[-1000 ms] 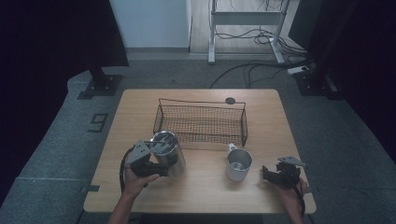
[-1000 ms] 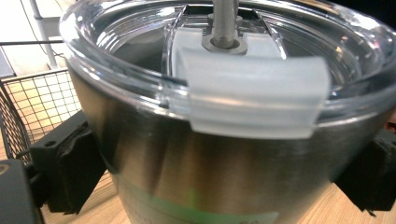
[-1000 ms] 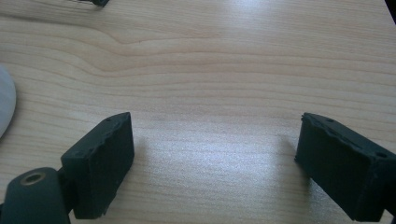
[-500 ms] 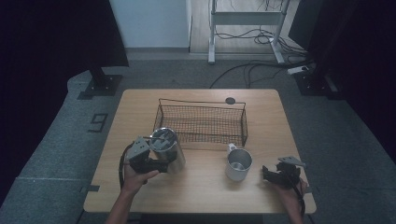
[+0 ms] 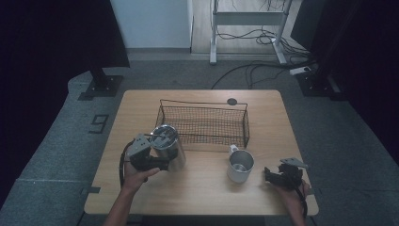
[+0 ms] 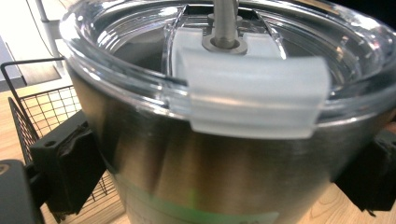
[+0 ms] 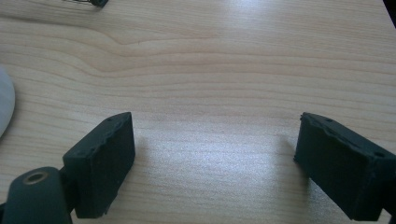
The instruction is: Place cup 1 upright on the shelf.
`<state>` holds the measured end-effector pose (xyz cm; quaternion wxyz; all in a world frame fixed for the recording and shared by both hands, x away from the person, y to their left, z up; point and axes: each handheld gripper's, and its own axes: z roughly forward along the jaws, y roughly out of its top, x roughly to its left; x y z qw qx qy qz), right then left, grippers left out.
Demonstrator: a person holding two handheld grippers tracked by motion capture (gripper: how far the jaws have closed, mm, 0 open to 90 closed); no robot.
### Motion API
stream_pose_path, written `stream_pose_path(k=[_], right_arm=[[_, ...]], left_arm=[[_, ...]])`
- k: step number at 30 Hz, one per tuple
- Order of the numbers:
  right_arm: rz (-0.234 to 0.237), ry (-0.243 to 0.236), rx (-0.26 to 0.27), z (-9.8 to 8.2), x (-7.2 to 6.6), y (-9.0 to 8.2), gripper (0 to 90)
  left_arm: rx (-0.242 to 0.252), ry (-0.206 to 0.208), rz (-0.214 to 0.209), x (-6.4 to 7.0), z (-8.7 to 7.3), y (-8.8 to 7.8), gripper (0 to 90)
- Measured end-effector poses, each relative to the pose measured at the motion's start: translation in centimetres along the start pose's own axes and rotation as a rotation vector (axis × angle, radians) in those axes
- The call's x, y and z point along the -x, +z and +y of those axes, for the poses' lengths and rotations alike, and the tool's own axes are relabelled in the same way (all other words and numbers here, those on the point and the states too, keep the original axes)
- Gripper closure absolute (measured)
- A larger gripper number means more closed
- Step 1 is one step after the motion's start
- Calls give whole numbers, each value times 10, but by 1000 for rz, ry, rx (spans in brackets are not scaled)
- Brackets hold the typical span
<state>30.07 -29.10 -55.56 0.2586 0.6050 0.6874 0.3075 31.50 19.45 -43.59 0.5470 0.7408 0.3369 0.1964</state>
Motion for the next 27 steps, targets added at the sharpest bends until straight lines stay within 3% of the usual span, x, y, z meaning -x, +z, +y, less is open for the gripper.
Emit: stream_pose_path(k=[27], right_arm=[[-1,1,0,0,0,0,119]], left_arm=[[4,5,11,-11,23,11,41]])
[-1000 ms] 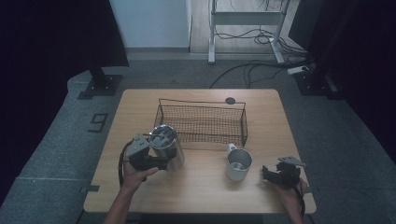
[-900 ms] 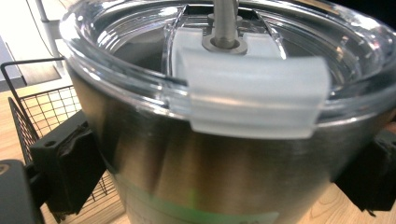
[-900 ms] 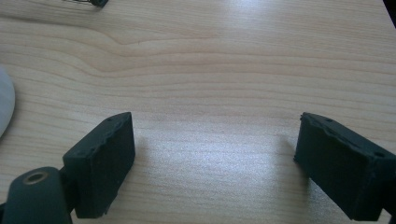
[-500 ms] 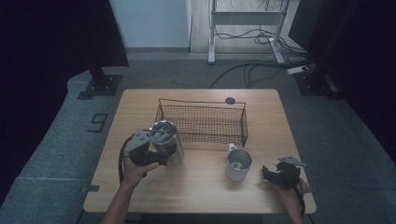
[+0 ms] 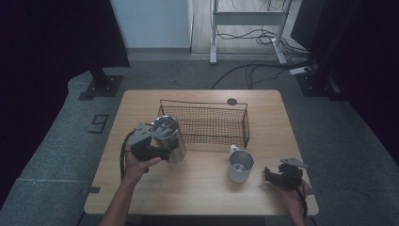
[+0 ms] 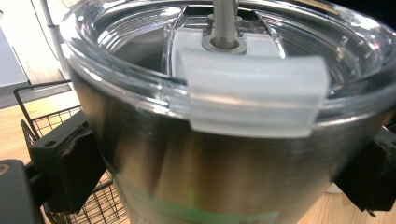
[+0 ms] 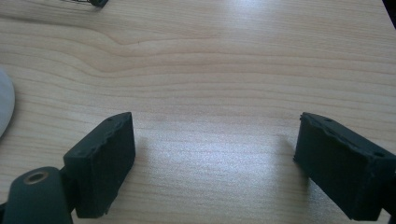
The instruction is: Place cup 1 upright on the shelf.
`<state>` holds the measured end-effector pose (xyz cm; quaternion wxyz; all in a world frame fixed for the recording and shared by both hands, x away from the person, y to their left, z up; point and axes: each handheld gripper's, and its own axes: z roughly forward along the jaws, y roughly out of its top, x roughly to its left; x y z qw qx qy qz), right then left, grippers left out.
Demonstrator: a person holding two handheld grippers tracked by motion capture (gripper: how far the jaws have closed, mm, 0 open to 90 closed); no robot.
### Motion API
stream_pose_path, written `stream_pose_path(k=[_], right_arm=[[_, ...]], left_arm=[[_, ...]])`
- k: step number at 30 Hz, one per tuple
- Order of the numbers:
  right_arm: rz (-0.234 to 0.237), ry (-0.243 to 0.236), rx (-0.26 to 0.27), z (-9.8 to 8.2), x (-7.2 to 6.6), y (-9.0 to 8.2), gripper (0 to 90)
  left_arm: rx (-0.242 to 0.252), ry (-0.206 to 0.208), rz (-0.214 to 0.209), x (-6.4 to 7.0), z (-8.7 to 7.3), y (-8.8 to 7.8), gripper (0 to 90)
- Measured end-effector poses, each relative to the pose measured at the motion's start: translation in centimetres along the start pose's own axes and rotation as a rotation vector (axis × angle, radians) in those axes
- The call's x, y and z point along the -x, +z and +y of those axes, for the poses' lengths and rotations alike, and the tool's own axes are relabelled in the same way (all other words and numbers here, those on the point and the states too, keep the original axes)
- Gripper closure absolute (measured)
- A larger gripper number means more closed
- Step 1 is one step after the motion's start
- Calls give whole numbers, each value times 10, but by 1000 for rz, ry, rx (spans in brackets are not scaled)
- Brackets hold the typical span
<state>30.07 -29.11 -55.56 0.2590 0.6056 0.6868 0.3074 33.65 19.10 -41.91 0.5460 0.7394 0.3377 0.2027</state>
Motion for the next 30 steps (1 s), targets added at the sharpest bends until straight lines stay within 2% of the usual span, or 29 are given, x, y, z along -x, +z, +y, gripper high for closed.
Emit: stream_pose_path(k=[30], right_arm=[[-3,2,1,0,0,0,123]], left_arm=[[-14,10,15,-10,17,8,41]])
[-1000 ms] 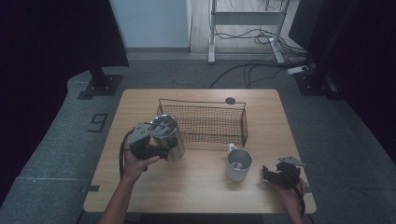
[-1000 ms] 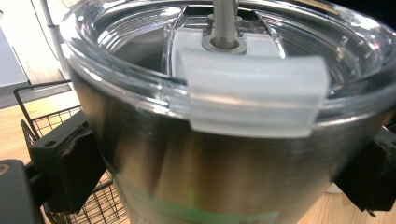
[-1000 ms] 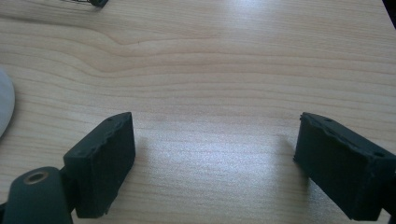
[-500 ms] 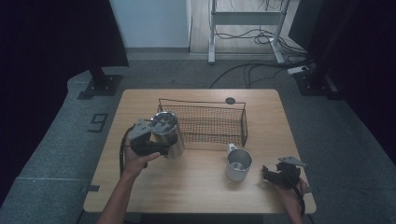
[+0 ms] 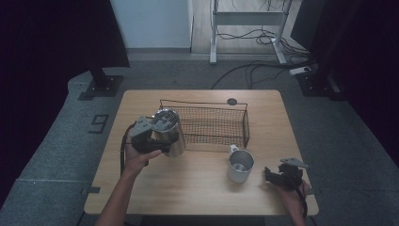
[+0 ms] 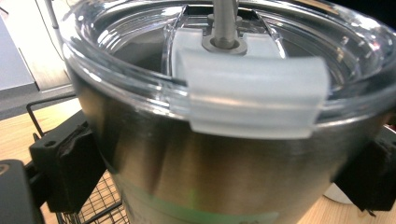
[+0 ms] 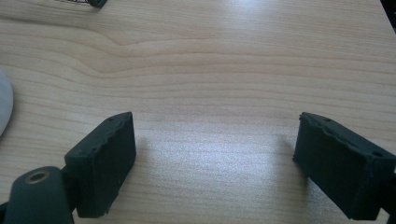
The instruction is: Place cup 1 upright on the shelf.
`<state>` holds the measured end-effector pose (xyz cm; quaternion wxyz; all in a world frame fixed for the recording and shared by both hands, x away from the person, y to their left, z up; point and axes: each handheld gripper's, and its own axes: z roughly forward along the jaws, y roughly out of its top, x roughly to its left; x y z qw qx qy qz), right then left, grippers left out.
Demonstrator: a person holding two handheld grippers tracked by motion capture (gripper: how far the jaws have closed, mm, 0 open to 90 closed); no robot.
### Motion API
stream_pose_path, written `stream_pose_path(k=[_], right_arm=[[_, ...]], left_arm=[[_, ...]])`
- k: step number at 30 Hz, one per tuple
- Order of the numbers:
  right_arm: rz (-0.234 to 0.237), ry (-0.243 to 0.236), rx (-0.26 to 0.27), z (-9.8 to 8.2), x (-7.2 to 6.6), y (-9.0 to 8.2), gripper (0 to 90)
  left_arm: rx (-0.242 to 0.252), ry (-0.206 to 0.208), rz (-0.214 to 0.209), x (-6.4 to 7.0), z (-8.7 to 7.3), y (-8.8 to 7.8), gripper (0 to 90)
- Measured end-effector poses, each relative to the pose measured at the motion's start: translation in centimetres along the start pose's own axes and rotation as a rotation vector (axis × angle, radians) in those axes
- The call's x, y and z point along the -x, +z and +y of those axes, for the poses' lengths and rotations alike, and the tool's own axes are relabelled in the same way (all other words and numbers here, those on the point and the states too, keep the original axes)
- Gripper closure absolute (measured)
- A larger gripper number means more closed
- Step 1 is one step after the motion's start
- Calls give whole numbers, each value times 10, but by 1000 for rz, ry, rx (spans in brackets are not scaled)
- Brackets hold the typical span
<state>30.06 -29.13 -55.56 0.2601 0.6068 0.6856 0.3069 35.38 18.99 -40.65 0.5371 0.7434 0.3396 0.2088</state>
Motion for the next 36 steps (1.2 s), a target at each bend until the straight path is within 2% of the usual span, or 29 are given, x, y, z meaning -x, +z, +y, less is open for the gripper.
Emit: stream_pose_path(k=[27,36], right_arm=[[-1,1,1,0,0,0,123],[-1,2,0,0,0,0,123]], left_arm=[[-14,15,15,-7,14,11,41],[-23,3,17,-14,13,16,41]])
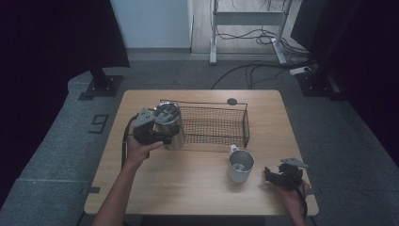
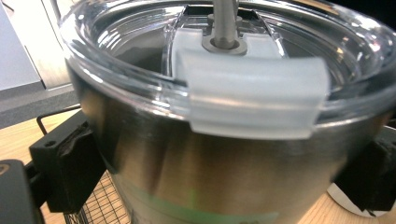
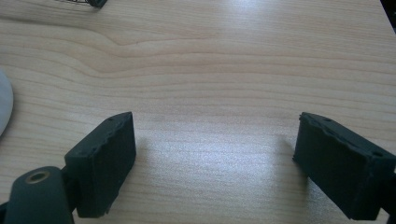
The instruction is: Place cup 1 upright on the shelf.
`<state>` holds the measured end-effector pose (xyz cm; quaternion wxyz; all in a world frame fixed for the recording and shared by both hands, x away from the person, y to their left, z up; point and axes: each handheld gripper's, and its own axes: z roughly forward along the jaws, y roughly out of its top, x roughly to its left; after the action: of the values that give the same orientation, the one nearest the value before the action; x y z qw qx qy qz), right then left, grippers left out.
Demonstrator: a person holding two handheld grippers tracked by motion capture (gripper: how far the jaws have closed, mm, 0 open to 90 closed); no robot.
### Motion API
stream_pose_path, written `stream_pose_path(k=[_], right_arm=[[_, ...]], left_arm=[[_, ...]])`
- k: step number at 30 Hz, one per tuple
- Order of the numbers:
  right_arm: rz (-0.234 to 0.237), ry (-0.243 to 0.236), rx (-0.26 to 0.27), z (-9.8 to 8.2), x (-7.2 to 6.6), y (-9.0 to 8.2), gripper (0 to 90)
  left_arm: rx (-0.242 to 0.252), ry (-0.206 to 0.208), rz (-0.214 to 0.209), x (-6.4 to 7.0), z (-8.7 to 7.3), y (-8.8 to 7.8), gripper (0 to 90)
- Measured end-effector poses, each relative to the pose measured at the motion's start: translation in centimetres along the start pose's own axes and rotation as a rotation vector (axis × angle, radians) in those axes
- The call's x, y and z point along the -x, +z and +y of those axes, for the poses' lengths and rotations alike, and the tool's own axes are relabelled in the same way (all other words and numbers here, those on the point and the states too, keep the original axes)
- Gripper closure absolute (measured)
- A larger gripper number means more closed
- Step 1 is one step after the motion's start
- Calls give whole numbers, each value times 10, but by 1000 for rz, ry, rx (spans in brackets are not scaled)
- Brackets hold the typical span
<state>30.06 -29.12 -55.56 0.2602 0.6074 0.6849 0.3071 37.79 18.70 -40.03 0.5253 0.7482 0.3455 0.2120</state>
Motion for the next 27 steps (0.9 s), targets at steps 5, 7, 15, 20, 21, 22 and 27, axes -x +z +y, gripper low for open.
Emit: stream_pose_path(k=[5,7,15,20,21,22,27], right_arm=[[0,0,0,0,0,0,123],[0,0,1,0,0,0,123],[0,0,1,0,0,0,124],[-1,-2,1,0,0,0,124],[-1,-2,1,0,0,0,125],[-1,-2,1,0,0,0,125],[-3,-1,1,0,0,0,125]], left_arm=[[-8,3,7,-2,1,2,41],[-7,1,7,-3,1,3,41],[-13,6,11,-5,4,6,41],[-17,15,15,-6,7,8,41],[-14,16,15,-6,8,8,41],[-14,16,15,-6,8,8,41],[-12,4,15,-9,9,11,41]])
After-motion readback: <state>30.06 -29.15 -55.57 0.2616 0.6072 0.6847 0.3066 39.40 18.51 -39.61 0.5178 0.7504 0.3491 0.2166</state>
